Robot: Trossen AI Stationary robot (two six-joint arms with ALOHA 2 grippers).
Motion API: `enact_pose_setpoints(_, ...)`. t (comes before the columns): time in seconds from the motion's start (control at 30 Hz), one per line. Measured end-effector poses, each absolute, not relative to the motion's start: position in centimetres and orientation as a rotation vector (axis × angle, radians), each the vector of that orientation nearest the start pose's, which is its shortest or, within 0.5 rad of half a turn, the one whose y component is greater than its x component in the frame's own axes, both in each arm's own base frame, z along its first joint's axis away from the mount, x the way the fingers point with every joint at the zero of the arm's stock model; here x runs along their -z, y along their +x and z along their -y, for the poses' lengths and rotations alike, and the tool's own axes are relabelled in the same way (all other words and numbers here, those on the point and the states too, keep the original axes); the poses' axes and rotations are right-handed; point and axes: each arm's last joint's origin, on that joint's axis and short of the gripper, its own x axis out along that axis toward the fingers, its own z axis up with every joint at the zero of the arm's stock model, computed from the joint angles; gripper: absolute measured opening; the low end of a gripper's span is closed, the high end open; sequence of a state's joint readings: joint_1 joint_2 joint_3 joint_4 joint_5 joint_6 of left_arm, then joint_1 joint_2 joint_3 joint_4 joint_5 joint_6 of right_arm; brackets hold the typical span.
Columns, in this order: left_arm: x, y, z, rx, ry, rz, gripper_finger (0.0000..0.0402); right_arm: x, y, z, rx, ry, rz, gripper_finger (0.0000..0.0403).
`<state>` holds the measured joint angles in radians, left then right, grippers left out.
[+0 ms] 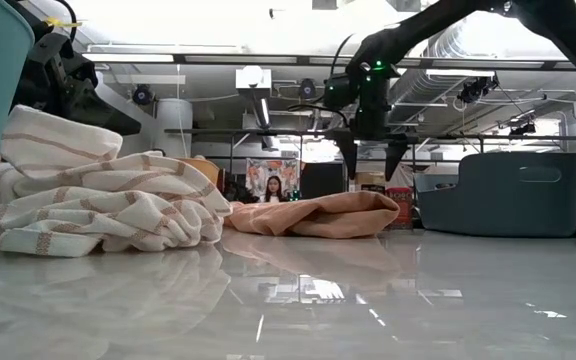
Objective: Sort spices by type
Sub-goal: Put the top gold seasoning bottle into the blue bin
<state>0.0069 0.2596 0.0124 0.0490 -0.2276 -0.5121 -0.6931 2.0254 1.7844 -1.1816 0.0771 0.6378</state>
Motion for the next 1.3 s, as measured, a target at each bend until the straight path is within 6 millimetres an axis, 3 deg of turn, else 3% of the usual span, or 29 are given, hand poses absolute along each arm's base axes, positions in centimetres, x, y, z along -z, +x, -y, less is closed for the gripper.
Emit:
enact_pose_setpoints(0.5, -15.1, 11.1, -0.7, -0.279, -0.486, -0.133, 0.0000, -23.8, 31.2, 25.7, 1.046, 0.943, -1.191, 0.0363)
enact_pose_setpoints(0.8, -15.1, 11.1, -0.7, -0.279, -0.486, -0.133, 0.0000, -23.5, 31.4, 25.7, 1.057, 0.927, -1.199, 0.0278)
enact_pose_setpoints(1.03, -15.1, 11.1, -0.7, -0.279, -0.486, -0.133, 0.0000, -23.7, 31.5, 25.6, 1.031, 0.895, -1.209, 0.0274)
enact_pose_setpoints(1.13, -15.1, 11.1, -0.7, -0.279, -0.486, -0.134, 0.0000, -25.1, 31.7, 25.4, 1.004, 0.853, -1.183, 0.0274)
enact_pose_setpoints(1.3, -15.1, 11.1, -0.7, -0.279, -0.486, -0.133, 0.0000, -30.6, 31.5, 24.6, 0.941, 0.768, -1.055, 0.0274)
